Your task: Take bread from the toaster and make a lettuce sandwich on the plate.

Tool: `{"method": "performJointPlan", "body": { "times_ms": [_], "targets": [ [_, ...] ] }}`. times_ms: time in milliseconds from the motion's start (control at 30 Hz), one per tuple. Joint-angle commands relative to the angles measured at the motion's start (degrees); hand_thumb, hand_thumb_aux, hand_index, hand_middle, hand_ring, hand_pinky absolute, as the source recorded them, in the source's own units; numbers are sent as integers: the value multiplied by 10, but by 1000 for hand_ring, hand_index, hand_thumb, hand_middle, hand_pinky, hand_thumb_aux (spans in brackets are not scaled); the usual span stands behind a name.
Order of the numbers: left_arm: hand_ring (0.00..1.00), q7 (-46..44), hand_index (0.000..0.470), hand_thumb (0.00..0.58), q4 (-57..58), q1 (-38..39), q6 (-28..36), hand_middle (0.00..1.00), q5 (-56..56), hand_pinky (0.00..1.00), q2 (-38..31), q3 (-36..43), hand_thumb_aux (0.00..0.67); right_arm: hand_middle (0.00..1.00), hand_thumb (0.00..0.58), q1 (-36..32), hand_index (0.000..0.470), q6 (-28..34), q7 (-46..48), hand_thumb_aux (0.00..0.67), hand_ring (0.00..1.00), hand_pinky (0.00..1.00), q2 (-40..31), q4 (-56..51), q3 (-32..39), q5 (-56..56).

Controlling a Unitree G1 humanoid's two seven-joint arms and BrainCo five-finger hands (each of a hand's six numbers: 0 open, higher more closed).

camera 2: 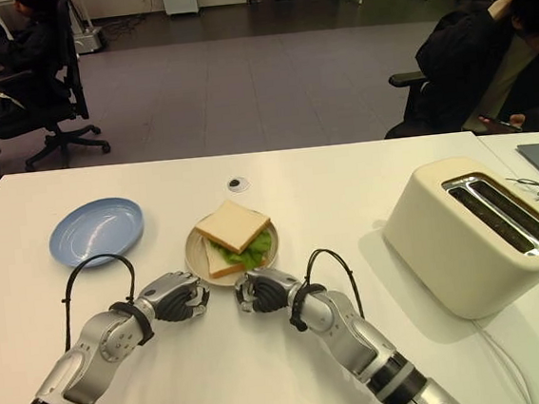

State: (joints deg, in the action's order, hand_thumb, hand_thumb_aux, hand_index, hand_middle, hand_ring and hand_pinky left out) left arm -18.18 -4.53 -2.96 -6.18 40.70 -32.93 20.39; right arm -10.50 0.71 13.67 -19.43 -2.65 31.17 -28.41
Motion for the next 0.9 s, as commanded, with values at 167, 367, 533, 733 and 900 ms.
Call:
{"method": "performJointPlan", "body": {
  "times_ms": [167,367,533,733,900],
  "targets": [
    [1000,68,437,577,64,-35,-37,1000,-28,1000,40,-13,623,875,557,6,376,-130,-108,536,875,875,49,-2,-76,52],
    [361,52,0,0,-46,2,-68,361,-189,361,75,-76,0,0,0,49,0,-153,-133,0,0,0,56,163,-238,185],
    [0,47,0,0,-130,17,-78,0,-373,0,121,-152,0,0,0,54,0,-125,-132,0,0,0,41,205,-361,268],
    [0,90,0,0,-149,24,-93,0,-466,0,174,-236,0,0,0,78,0,-105,-109,0,0,0,31,201,-439,338],
    [0,99,0,0,-128,49,-80,0,-524,0,199,-284,0,0,0,118,0,-79,-62,0,0,0,40,185,-420,365]
  ]
}}
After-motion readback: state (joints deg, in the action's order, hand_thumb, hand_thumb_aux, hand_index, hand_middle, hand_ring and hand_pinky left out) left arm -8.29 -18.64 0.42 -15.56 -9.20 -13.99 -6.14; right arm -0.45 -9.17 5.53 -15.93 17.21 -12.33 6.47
